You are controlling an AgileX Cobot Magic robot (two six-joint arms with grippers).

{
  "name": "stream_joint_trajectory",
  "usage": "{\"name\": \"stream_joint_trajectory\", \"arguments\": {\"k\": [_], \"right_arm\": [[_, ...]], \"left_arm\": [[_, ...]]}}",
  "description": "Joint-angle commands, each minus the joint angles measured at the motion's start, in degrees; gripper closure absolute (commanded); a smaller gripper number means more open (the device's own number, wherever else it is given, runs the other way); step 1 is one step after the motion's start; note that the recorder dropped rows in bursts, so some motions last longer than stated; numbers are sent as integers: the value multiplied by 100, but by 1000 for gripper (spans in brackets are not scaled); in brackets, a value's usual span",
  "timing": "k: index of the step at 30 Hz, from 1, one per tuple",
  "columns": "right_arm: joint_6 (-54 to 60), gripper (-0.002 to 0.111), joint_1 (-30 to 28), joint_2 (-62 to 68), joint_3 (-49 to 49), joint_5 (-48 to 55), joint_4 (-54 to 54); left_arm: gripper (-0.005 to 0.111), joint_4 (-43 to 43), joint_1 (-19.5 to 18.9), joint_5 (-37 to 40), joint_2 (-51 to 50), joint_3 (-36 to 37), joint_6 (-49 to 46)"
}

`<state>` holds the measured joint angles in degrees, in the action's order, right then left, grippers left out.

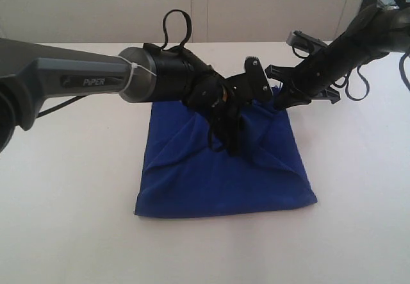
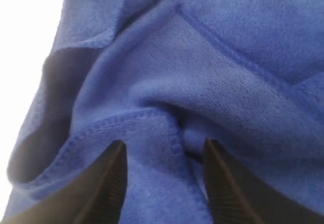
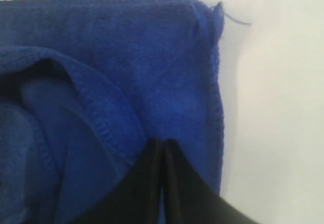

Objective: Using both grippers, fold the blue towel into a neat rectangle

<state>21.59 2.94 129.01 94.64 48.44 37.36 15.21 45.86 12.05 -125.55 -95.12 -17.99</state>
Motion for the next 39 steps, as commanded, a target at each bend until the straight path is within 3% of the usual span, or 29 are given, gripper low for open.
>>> {"name": "stream_joint_trajectory", "arguments": {"k": [1, 7, 14, 24, 27, 34, 39], "right_arm": [[114, 108, -28, -12, 15, 29, 59], [126, 108, -28, -12, 15, 29, 59], [174, 108, -28, -12, 15, 64, 59], [174, 108, -28, -12, 15, 75, 59], [174, 108, -28, -12, 15, 87, 59], [174, 108, -28, -12, 15, 87, 59], [352, 108, -28, -50, 15, 112, 59]], "left_arm": [[54, 90, 22, -102, -118, -30, 5], [56, 830, -55, -89, -177, -30, 5], [59, 901, -275, -164, -177, -30, 19], [60, 890, -285, -733, -177, -30, 197], [69, 890, -285, -744, -177, -30, 313], [105, 880, -285, -697, -177, -30, 324], [107, 692, -285, -207, 2, -30, 725]]}}
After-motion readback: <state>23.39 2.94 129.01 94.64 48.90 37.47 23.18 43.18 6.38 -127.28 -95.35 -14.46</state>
